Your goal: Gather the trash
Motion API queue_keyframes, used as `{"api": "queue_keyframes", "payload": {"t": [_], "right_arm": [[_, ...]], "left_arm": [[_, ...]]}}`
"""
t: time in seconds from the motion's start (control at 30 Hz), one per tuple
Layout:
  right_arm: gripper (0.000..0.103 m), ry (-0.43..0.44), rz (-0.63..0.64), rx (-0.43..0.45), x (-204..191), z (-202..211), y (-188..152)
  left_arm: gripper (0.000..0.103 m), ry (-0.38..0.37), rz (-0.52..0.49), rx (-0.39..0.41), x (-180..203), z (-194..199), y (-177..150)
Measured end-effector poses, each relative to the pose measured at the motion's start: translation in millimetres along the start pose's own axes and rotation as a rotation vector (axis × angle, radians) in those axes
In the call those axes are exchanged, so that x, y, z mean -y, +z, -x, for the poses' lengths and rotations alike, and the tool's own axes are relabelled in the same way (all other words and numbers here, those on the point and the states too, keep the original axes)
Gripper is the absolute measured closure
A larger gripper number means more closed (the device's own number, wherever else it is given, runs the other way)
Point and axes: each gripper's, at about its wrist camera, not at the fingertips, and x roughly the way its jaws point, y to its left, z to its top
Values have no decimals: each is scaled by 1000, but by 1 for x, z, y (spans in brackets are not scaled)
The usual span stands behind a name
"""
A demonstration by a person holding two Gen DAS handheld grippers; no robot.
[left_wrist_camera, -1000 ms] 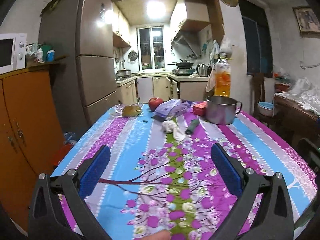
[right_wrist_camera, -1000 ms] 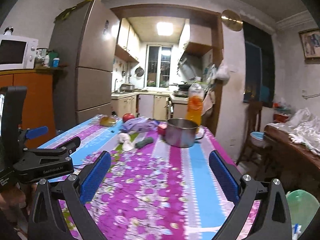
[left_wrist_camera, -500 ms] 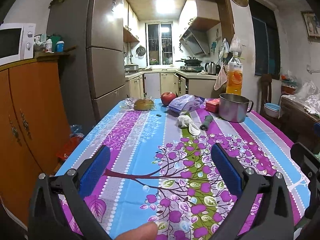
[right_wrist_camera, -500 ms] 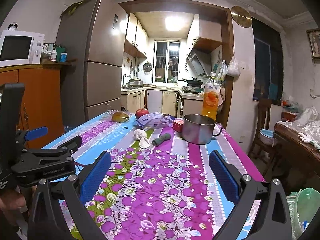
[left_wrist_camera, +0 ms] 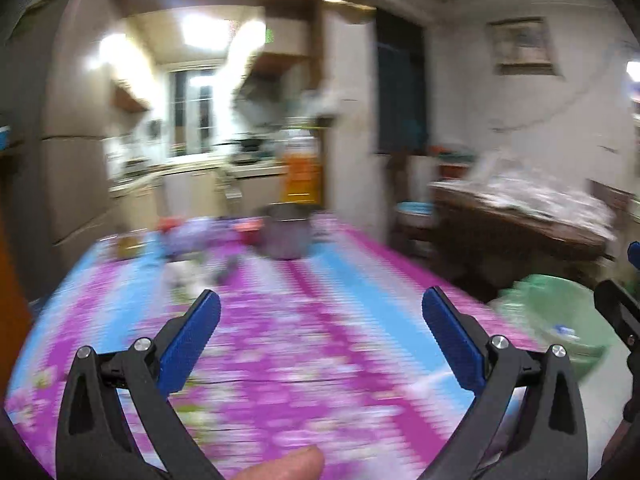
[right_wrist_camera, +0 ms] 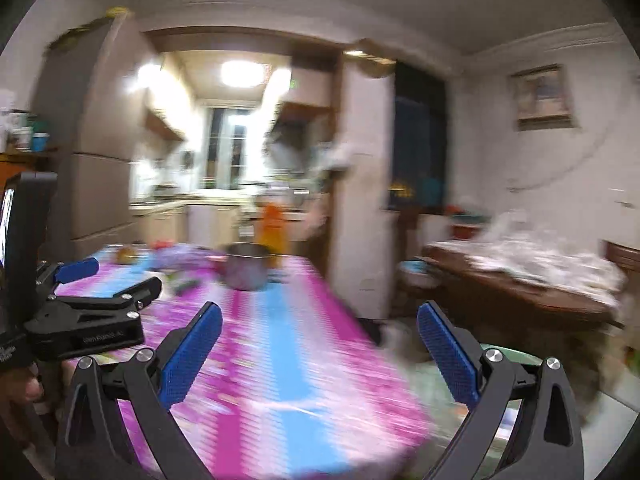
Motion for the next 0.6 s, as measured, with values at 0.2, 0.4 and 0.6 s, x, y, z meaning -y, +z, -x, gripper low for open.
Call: {"api": "queue_keyframes", "payload": {"t": [0.2,0.4,0.6], "right_arm": [[5,-288,-56,-81,78,37,-43],[5,-422,-145,-129,119,53,-76],[5,-415,-188,-150,141,64,-99]], "left_arm": [[6,-287,-96,-39,104,-22,-16],[6,-414,-143,-108,160,-34,-40],[6,-445,-170,-119,176,-24,-63]]}}
